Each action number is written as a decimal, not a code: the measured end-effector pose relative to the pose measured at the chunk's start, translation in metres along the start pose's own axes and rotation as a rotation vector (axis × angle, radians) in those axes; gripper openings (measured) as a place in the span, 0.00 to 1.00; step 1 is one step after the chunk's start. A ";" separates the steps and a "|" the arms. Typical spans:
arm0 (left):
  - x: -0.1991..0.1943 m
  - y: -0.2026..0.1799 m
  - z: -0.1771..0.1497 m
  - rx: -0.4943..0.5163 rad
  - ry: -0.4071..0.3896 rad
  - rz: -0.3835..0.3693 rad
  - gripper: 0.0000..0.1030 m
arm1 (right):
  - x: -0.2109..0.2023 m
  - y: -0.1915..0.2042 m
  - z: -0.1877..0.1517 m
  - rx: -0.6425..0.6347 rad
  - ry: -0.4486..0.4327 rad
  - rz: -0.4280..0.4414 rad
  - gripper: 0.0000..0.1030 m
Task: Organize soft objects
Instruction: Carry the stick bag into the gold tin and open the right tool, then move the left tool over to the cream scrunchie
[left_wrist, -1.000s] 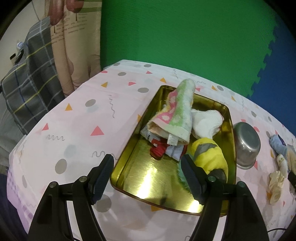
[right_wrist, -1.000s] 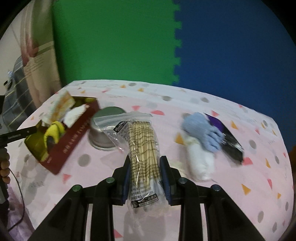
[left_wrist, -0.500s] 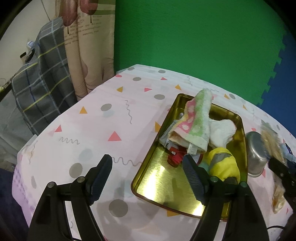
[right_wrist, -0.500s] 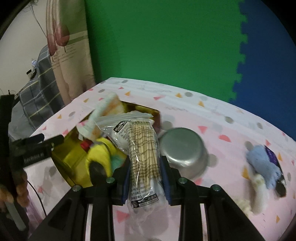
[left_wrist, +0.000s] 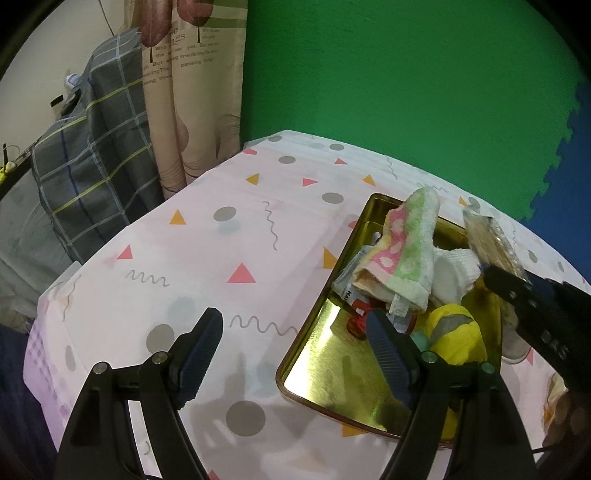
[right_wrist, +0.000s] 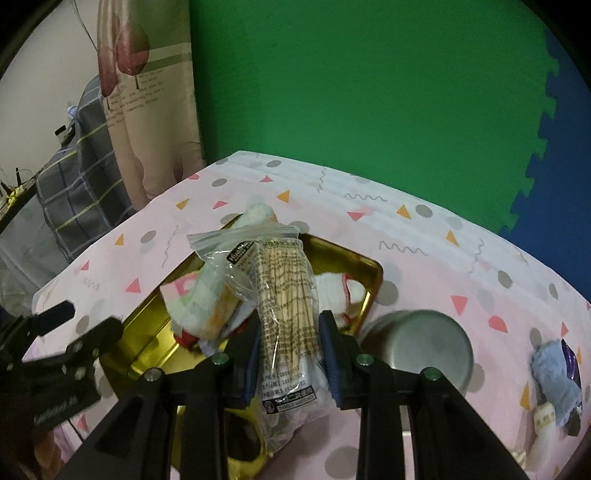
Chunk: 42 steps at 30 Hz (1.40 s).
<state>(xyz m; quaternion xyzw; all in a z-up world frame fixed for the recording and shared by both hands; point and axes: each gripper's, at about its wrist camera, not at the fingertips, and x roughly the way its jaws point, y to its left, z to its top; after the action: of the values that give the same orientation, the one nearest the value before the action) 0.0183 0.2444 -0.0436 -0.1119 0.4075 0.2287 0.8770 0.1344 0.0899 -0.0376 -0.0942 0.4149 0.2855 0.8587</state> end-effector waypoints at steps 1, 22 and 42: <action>0.000 0.000 0.000 0.000 0.000 0.001 0.75 | 0.003 0.000 0.002 0.003 0.002 0.000 0.29; 0.000 -0.011 -0.004 0.030 -0.004 -0.010 0.76 | -0.024 -0.009 -0.017 0.047 -0.052 0.090 0.56; -0.021 -0.052 -0.015 0.163 -0.050 -0.060 0.78 | -0.123 -0.135 -0.124 0.182 -0.055 -0.108 0.56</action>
<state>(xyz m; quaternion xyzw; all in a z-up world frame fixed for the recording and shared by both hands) 0.0223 0.1871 -0.0368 -0.0464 0.3994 0.1712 0.8995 0.0686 -0.1209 -0.0329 -0.0302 0.4097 0.2022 0.8890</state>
